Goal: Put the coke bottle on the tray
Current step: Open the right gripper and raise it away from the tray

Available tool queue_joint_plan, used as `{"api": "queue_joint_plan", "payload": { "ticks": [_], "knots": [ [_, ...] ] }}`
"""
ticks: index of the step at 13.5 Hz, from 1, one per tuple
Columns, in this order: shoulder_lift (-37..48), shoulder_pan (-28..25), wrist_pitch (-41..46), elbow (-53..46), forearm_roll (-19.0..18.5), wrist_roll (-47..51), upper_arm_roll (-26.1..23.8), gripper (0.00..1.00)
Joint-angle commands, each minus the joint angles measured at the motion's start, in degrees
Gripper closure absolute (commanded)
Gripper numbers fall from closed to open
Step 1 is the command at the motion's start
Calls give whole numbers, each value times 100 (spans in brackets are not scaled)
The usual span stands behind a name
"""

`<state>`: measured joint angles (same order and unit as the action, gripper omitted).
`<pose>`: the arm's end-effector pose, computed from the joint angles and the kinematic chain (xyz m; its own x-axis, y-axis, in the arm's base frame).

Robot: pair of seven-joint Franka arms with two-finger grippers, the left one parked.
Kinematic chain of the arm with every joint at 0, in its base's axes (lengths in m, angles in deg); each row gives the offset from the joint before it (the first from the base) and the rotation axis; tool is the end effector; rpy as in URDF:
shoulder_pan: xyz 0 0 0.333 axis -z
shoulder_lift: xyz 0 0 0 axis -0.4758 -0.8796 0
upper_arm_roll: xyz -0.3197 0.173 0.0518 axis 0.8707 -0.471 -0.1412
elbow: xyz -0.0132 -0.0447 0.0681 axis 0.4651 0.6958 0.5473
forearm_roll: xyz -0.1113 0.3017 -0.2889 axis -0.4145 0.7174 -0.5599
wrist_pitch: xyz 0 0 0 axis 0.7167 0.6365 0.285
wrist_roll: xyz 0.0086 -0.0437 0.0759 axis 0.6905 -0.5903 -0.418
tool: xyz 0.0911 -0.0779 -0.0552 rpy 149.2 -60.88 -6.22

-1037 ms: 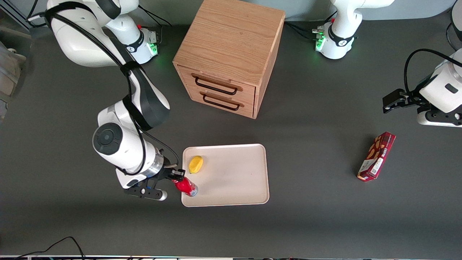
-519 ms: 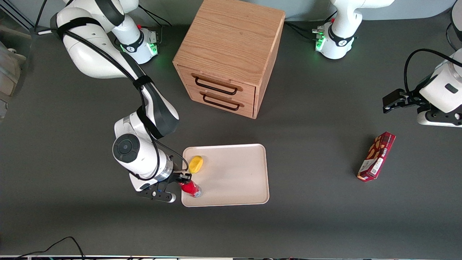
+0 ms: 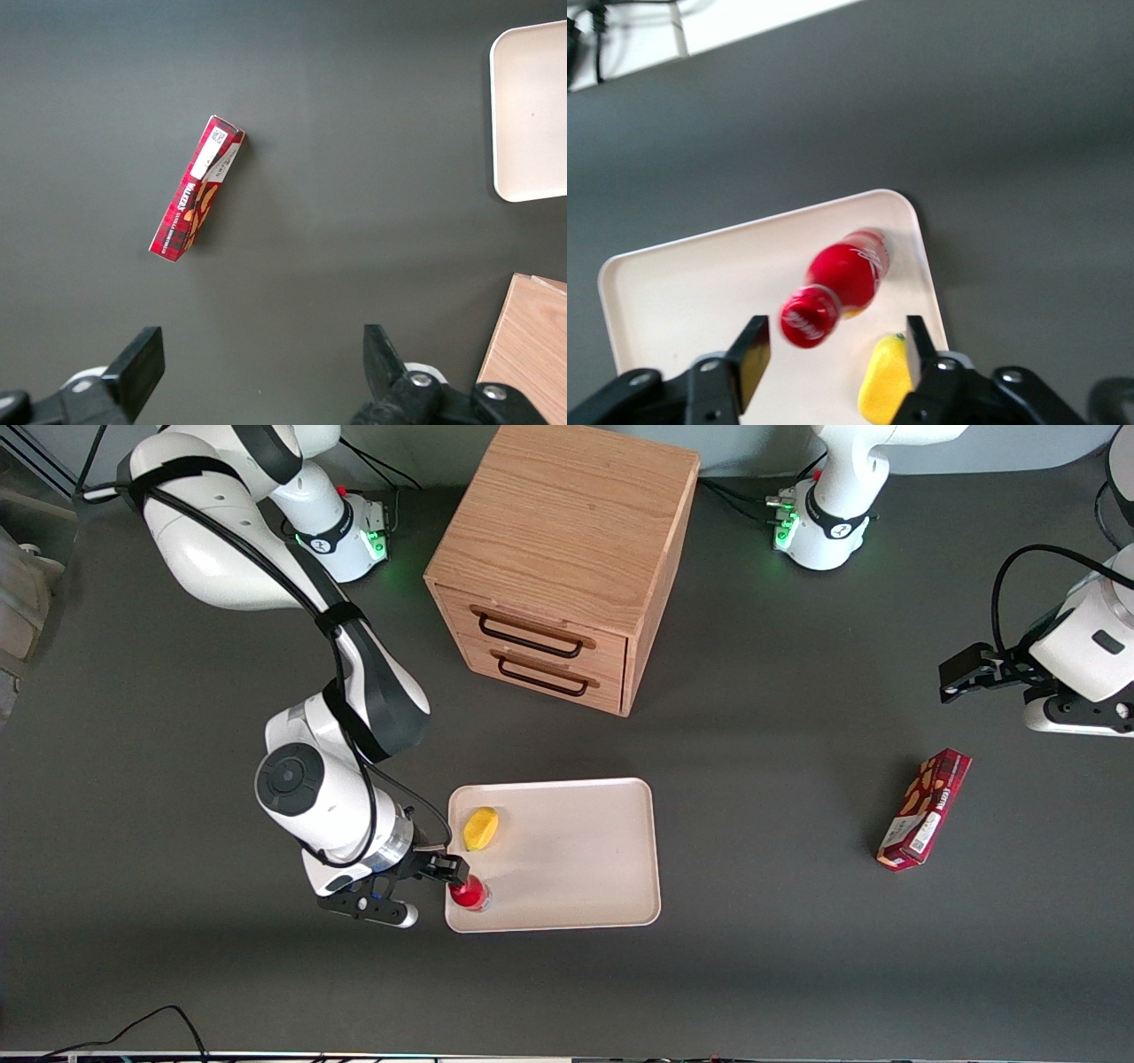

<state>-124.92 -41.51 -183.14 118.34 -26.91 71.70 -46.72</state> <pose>0.7899 0.3171 0.3789 0.9610 -0.2396 0.1380 -0.2129 -0.9596 -0.1840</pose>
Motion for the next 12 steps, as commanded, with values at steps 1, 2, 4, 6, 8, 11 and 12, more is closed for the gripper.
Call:
{"api": "queue_joint_plan", "payload": {
  "ticks": [1,2,4,6,8,11,12],
  "knots": [
    [628,-18,95,94,-89,145,15,0],
    [882,-18,331,94,-116,110,15,0],
    [1427,26,1190,-11,-107,83,24,0],
    [2016,192,2165,-11,-151,22,24,0],
    [2552,508,2992,76,-116,-371,-46,0],
    [3352,921,3462,531,-63,-917,-73,0],
    [3659,1071,3366,882,-2,-1058,-90,0]
  ]
}}
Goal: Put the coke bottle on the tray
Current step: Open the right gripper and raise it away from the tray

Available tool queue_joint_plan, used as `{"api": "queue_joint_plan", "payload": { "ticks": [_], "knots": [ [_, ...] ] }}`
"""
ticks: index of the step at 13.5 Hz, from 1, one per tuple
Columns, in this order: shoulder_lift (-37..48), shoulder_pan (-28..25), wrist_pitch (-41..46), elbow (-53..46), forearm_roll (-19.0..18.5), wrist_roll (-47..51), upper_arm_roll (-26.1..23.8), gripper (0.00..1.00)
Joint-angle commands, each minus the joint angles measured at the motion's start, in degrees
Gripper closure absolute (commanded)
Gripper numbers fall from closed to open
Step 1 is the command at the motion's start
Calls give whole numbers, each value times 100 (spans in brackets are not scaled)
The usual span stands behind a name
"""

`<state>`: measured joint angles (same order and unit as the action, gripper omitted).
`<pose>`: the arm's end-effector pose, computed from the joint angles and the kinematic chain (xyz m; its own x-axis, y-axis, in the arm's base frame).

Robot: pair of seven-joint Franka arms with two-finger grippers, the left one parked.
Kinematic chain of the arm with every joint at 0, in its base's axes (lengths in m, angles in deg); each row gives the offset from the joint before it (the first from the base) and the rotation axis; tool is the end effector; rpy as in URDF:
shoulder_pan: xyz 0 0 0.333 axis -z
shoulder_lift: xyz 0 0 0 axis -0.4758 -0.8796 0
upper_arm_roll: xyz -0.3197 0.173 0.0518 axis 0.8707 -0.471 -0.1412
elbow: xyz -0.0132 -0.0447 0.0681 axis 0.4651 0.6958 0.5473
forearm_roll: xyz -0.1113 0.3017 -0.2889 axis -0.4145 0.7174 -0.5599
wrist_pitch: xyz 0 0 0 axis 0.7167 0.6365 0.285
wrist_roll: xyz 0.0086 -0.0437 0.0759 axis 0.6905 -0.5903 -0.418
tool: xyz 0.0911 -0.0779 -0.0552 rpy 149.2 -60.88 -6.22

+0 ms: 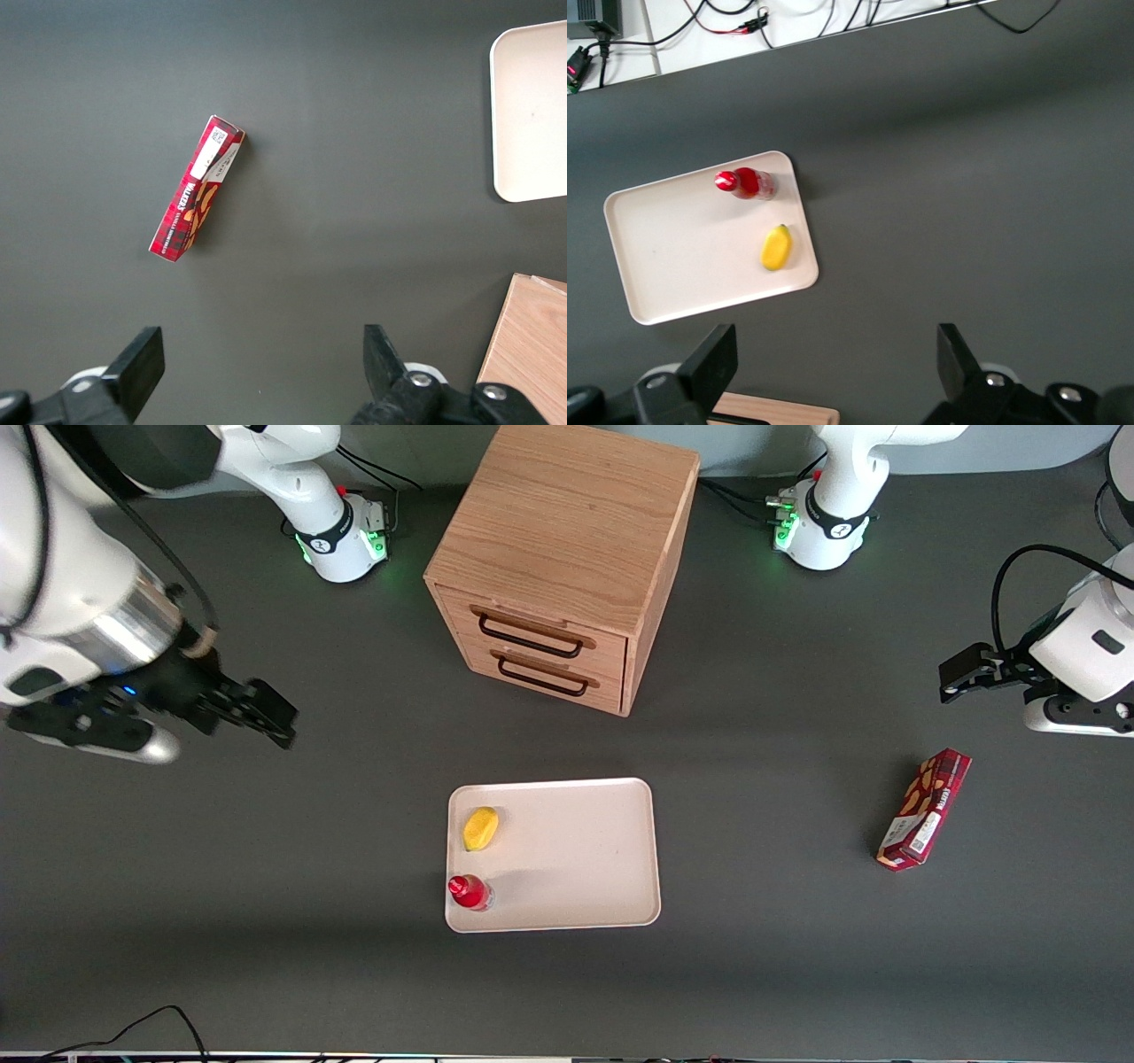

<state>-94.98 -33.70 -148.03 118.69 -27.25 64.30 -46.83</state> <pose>0.6441 0.1765 0.7083 0.9672 -0.2202 0.1263 -0.2202 -0.9753 -0.0137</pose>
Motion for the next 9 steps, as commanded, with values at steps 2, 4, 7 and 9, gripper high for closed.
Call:
{"api": "queue_joint_plan", "payload": {
  "ticks": [2,4,7,9],
  "knots": [
    [1332,598,-600,1725,347,-512,-79,0],
    [2018,704,-1197,2736,471,-698,-79,0],
    [2066,853,-1270,2768,725,-759,-9,0],
    [1706,959,-1096,2312,735,-803,-9,0]
  ]
}}
